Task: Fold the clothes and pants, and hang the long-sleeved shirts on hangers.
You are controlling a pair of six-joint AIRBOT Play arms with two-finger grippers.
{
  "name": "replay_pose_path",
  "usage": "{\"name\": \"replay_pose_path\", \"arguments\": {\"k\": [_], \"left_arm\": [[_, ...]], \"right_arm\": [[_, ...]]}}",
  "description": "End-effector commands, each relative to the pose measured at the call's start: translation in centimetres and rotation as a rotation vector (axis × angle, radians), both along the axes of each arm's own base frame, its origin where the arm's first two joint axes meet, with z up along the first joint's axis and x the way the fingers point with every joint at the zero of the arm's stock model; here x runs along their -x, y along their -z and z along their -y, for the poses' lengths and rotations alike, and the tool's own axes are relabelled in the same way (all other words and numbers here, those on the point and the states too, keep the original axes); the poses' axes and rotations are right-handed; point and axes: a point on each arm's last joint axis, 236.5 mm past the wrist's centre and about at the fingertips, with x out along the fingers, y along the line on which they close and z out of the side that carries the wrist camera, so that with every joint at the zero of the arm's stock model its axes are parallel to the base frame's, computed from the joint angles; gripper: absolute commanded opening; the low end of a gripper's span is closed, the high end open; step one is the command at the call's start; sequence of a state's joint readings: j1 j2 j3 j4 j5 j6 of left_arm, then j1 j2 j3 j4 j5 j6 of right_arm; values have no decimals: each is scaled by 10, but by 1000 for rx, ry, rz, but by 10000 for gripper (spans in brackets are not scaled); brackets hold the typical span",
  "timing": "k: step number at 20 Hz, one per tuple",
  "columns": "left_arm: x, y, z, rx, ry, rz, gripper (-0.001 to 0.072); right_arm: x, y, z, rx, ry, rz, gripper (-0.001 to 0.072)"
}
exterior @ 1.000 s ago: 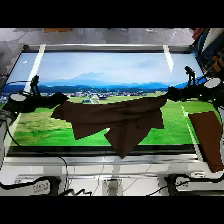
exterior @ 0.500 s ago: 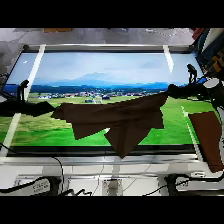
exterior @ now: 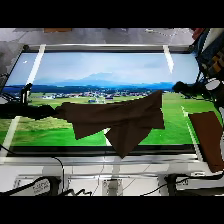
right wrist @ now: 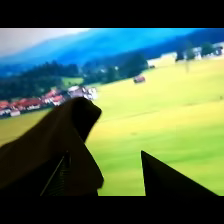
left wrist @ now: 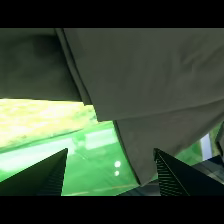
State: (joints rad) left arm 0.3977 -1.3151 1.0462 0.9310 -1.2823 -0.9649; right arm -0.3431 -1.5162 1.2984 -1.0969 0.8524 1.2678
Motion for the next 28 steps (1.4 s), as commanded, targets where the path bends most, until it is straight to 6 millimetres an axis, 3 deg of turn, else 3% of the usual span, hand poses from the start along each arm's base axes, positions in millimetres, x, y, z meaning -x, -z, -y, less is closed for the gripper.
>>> {"name": "replay_pose_path", "arguments": {"k": [1,3,5,11,12,14,17,18,23,28], "left_arm": [[1,-4,1,-4,4,11,576],[1,-4,1,-4,4,11,576],[1,-4,1,-4,4,11,577],[0,-4,2,-4,5,10,576],[1,-4,2,-3,5,10,577],[1,-4,2,-4,5,10,577],[1,-4,2,-4,6,8,576],[1,-3,1,-6,6,7,576],[18,1,11,34,17,-61,576],[78,45,53,185,-13,-187,575]], "right_arm": [[62,57,3,-129,-67,-297,483],[80,75,-28,-304,-183,-367,476],[68,82,-51,-425,-206,-334,454],[26,123,-76,-310,-250,-238,451],[21,125,-78,-283,-260,-221,421],[15,124,-79,-256,-290,-185,359],[21,122,-80,-248,-334,-189,133],[23,119,-78,-241,-352,-185,24],[18,80,-69,-152,-372,-115,12],[18,55,-68,-131,-373,-83,12]]}}
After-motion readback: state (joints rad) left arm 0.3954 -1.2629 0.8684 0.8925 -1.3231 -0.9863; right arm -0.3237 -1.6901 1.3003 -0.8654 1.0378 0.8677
